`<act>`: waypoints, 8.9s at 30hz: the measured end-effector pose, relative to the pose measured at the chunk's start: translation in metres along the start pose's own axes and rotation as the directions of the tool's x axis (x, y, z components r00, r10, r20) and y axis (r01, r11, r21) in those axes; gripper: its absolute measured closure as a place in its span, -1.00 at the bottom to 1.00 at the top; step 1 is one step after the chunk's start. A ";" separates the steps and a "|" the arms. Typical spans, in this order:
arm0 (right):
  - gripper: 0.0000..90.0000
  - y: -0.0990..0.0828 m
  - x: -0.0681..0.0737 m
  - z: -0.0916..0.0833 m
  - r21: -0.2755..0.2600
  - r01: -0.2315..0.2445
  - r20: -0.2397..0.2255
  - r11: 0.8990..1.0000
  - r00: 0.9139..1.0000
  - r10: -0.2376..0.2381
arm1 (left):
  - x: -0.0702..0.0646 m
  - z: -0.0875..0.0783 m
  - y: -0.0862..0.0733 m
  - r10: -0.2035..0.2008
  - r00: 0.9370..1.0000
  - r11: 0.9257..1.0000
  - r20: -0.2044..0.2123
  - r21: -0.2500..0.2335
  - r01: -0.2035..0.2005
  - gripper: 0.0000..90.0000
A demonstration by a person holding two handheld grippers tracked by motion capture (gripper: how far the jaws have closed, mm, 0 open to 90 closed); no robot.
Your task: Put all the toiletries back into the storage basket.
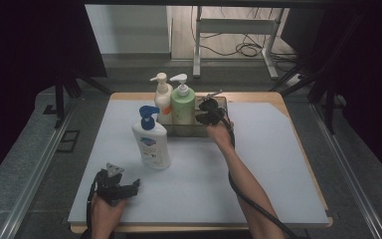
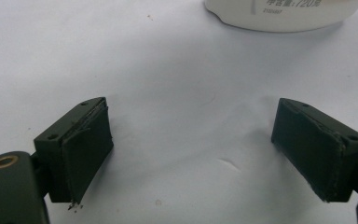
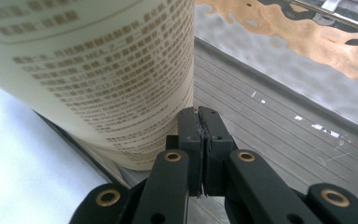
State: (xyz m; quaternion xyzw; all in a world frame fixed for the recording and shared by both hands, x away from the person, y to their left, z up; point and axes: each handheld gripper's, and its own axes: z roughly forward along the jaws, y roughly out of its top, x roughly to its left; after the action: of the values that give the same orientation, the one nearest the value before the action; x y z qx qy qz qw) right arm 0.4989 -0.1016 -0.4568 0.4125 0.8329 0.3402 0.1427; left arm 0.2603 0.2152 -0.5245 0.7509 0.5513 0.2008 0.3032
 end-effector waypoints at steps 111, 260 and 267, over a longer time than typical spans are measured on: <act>-0.98 -0.180 0.016 -0.151 -0.121 0.168 -0.032 0.978 0.984 -0.172 | 0.013 -0.011 0.013 -0.035 0.999 0.998 0.031 -0.048 0.036 0.19; -1.00 -0.241 0.006 -0.135 -0.015 0.082 -0.024 0.996 0.996 -0.083 | -0.086 0.044 0.103 0.147 0.921 0.987 0.361 -0.121 -0.109 0.98; -1.00 -0.241 0.006 -0.135 -0.015 0.083 -0.024 0.996 0.996 -0.083 | -0.096 0.046 0.103 0.162 0.913 0.985 0.376 -0.118 -0.126 0.98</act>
State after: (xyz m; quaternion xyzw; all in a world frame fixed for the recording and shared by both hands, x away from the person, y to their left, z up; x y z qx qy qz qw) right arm 0.2828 -0.2606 -0.5230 0.3723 0.8486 0.3449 0.1494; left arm 0.3318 0.0919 -0.4855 0.7997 0.4147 0.0966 0.4233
